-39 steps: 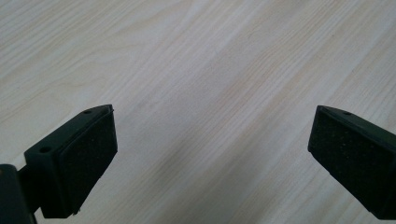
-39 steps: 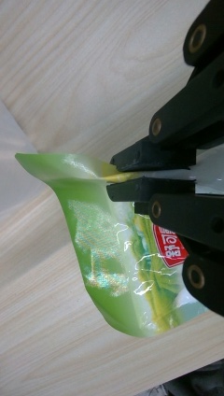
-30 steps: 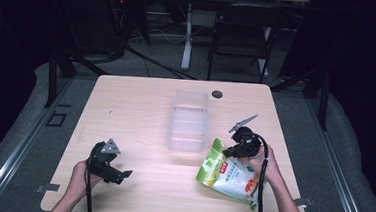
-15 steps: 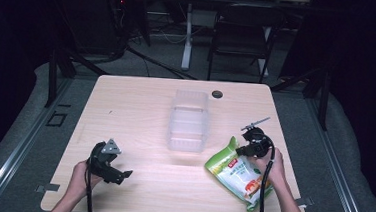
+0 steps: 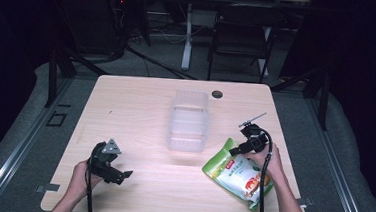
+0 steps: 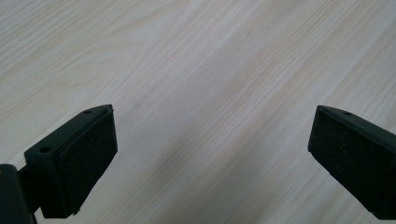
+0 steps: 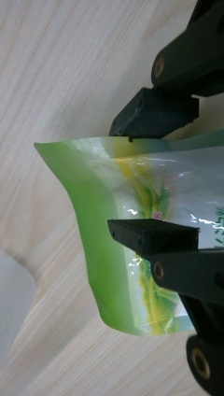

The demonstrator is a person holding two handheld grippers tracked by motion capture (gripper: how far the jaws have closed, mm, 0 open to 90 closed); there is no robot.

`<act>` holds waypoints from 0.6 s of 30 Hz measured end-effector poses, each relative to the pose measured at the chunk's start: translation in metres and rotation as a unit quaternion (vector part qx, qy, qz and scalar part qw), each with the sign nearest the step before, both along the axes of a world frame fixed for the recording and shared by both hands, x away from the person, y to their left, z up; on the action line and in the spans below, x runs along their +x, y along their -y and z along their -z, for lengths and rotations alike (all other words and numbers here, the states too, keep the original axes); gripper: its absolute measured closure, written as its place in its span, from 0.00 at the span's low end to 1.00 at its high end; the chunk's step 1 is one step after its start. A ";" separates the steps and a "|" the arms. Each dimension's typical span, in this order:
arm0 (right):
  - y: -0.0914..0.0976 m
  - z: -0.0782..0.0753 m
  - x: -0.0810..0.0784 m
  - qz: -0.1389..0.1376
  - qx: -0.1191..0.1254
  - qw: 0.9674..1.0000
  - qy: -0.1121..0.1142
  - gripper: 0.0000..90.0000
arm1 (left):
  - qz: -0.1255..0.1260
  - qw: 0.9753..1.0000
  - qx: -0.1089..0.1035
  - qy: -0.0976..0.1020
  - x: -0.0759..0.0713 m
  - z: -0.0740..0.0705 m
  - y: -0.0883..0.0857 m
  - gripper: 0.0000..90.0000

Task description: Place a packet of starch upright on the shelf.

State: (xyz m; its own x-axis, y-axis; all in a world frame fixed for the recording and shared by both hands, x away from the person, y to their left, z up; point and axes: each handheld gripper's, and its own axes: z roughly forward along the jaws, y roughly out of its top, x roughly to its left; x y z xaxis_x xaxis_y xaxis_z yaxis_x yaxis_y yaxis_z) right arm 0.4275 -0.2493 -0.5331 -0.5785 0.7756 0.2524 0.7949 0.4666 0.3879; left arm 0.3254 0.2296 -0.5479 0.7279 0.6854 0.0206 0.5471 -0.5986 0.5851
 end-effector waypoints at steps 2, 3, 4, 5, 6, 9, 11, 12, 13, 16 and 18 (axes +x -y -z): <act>-0.002 0.001 0.001 0.005 0.000 1.000 0.002 0.52 | 0.000 1.000 0.000 0.000 0.000 0.000 0.000 0.02; -0.004 0.001 0.006 -0.002 0.007 1.000 -0.001 0.49 | 0.000 1.000 0.000 0.000 0.000 0.000 0.000 0.02; -0.005 0.001 0.008 -0.008 -0.003 1.000 -0.001 0.48 | 0.001 1.000 0.002 0.001 0.000 0.000 0.000 0.02; -0.007 0.003 0.009 -0.008 0.003 1.000 -0.003 0.50 | 0.001 1.000 0.002 0.001 0.000 0.000 -0.001 0.02; -0.008 0.004 0.011 -0.015 -0.002 1.000 -0.008 0.52 | 0.000 1.000 0.003 0.001 0.000 0.000 -0.001 0.02; -0.011 0.006 0.012 -0.020 -0.012 1.000 -0.008 0.66 | 0.000 1.000 0.001 0.000 0.000 0.000 -0.001 0.02; -0.011 0.005 0.011 -0.019 -0.011 1.000 -0.005 0.75 | 0.000 1.000 0.002 0.000 0.000 0.000 -0.001 0.02; -0.011 0.005 0.011 -0.020 -0.010 1.000 -0.004 0.78 | 0.001 1.000 0.002 0.000 0.000 0.000 -0.001 0.02; -0.011 0.003 0.010 -0.020 -0.012 1.000 -0.003 0.82 | 0.001 1.000 0.001 0.000 0.000 0.000 -0.001 0.02; -0.011 0.002 0.005 -0.006 -0.004 1.000 0.009 0.87 | 0.002 1.000 0.003 0.001 0.000 0.000 -0.001 0.02; -0.010 -0.001 0.004 -0.011 -0.009 1.000 0.008 0.88 | 0.001 1.000 0.002 0.002 0.000 0.000 -0.001 0.02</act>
State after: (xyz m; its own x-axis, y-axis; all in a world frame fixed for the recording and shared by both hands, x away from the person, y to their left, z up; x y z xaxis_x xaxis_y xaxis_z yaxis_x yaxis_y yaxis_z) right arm 0.4317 -0.2395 -0.5321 -0.5989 0.7675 0.2285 0.7782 0.4905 0.3922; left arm 0.3250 0.2301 -0.5474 0.7294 0.6835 0.0260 0.5437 -0.6024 0.5844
